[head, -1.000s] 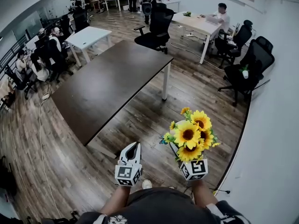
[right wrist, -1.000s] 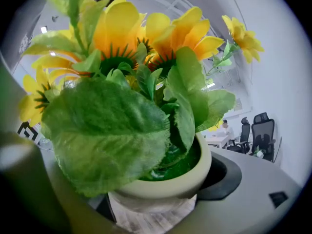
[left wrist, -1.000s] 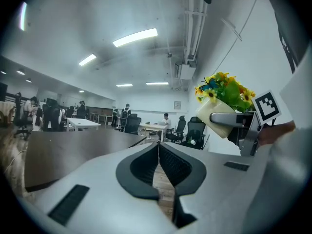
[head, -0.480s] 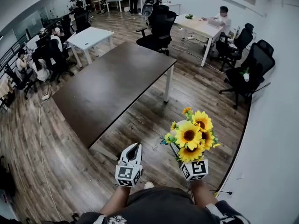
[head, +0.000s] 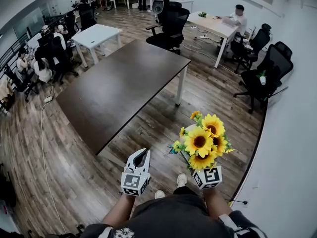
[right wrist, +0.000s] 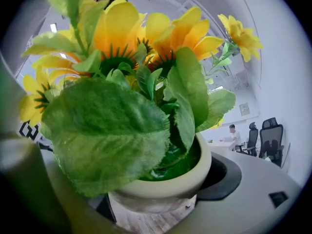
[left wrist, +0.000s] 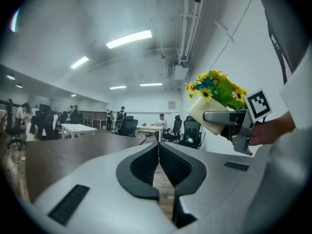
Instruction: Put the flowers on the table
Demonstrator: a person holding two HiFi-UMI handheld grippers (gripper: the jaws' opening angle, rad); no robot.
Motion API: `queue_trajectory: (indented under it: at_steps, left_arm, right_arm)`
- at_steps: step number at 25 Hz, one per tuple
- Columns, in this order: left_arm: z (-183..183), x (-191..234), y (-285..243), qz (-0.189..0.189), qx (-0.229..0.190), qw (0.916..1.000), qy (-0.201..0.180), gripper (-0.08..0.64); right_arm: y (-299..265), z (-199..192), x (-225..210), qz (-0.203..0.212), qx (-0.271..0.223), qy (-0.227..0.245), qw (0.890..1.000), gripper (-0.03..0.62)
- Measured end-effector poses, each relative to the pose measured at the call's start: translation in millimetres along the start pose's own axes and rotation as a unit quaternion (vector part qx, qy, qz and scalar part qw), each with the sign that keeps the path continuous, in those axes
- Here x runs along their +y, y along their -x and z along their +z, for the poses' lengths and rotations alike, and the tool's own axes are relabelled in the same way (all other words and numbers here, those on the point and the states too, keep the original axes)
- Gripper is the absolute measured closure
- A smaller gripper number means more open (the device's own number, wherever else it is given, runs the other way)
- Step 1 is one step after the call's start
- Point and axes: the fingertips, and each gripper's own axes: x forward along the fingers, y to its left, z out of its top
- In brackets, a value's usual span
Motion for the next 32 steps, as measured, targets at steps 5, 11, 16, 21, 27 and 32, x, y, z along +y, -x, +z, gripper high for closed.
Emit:
queue_trajectory:
  at_steps: [5, 11, 16, 21, 27, 32]
  left_arm:
    - [4, 11, -20, 0.022, -0.003, 0.9998, -0.002, 0.552]
    - [4, 23, -61, 0.039, -0.002, 0.9992, 0.001, 0.552]
    - [-2, 29, -91, 0.049, -0.001, 0.9988, -0.001, 0.552]
    - [7, 43, -155, 0.070, 0.011, 0.9975, 0.007, 0.552]
    - [9, 54, -196, 0.098, 0.017, 0.9950, 0.007, 0.552]
    - [13, 59, -225, 0.125, 0.015, 0.9920, 0.006, 0.552]
  right_arm:
    - [-21, -5, -8, 0.010, 0.003, 0.000, 1.000, 0.055]
    - [-57, -11, -27, 0.032, -0.002, 0.007, 0.999, 0.055]
    - [-79, -20, -41, 0.049, -0.005, 0.015, 0.999, 0.055]
    - [-136, -17, -87, 0.063, -0.001, 0.012, 0.998, 0.055]
    - [-173, -22, -117, 0.086, -0.004, 0.012, 0.996, 0.055]
    - [-198, -27, -142, 0.101, -0.004, -0.009, 0.995, 0.055]
